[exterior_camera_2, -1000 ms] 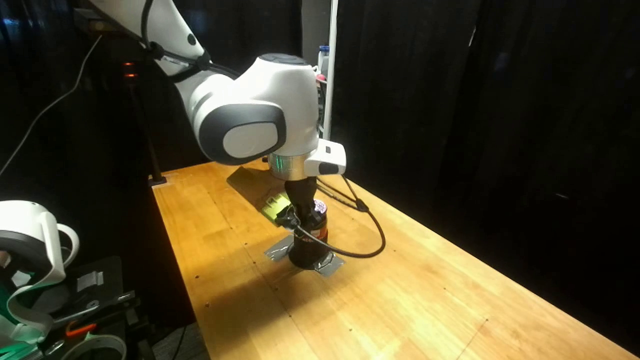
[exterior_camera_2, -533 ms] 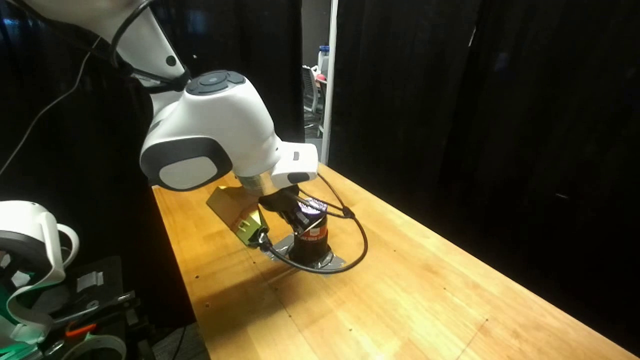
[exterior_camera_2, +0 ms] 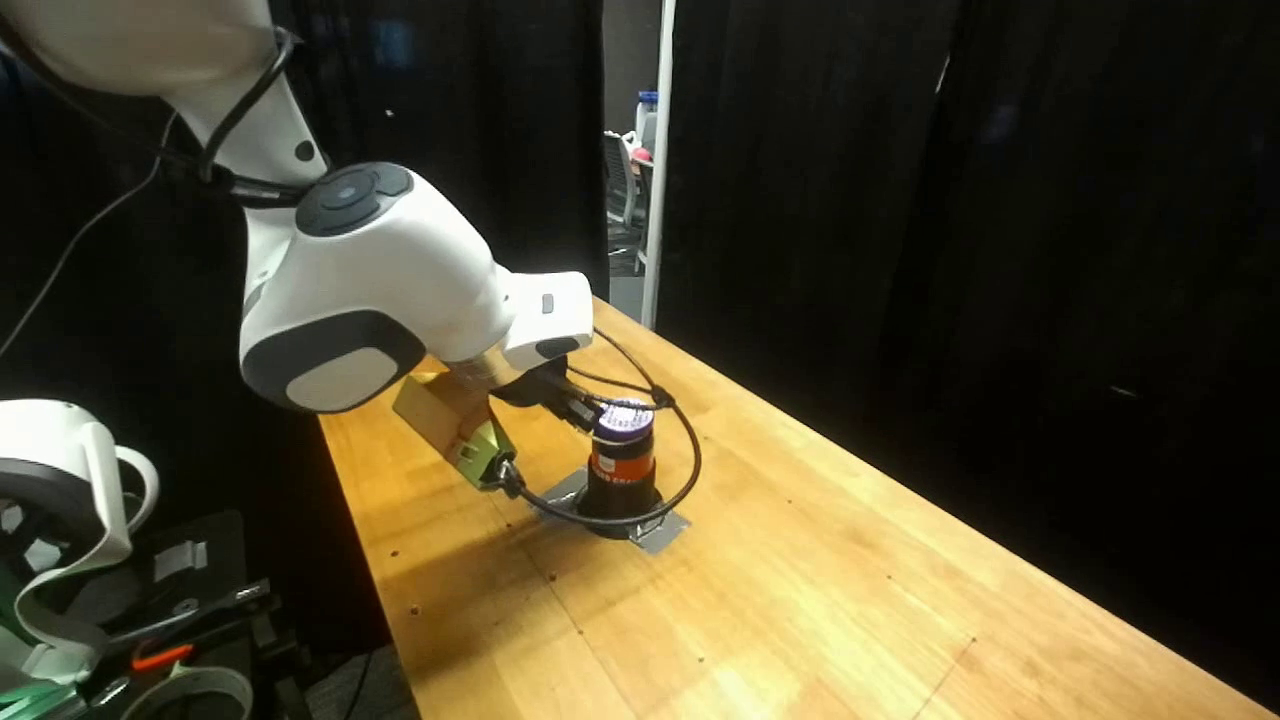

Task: Place the rubber band over the brown cup

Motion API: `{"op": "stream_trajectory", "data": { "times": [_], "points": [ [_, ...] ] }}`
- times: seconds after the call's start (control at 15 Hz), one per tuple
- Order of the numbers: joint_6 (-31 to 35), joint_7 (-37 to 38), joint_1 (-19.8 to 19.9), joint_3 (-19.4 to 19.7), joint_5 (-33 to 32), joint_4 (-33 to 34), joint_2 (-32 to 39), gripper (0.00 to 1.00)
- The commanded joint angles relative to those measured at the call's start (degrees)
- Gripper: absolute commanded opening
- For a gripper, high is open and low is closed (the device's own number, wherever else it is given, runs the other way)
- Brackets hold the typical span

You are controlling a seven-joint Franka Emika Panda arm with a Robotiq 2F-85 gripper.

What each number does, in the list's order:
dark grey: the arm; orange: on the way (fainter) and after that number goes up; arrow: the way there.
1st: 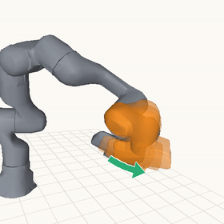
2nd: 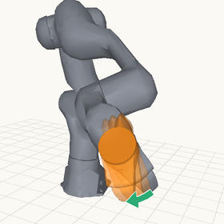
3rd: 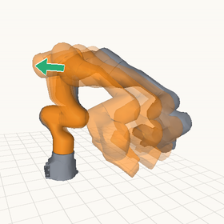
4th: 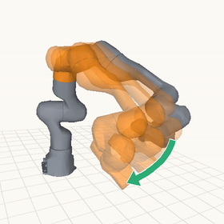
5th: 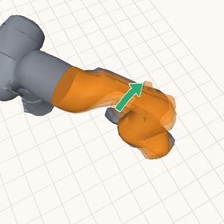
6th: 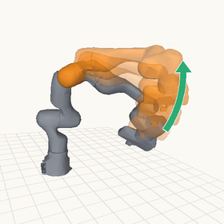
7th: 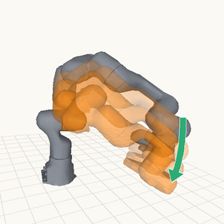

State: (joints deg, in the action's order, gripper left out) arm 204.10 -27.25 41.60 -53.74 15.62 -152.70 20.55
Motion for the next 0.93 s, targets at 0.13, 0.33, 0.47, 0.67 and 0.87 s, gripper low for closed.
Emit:
{"op": "stream_trajectory", "data": {
  "times": [0.13, 0.33, 0.47, 0.67, 0.87],
  "points": [
    [15.52, -1.68, 15.24, -1.32, -18.34, -5.66, 9.79, 0.1],
    [15.56, -0.95, 20.2, 0.14, -25.56, -6.15, 11.45, 0.35],
    [15.37, -0.22, 22.3, 0.76, -30.29, -5.77, 12.69, 0.39],
    [16.24, 0.81, 25.22, 1.18, -37.96, -5.48, 14.91, 0.6],
    [18.85, 8.92, 22.36, 7.24, -49.98, -4.63, 13.54, 0.81]
  ]
}}
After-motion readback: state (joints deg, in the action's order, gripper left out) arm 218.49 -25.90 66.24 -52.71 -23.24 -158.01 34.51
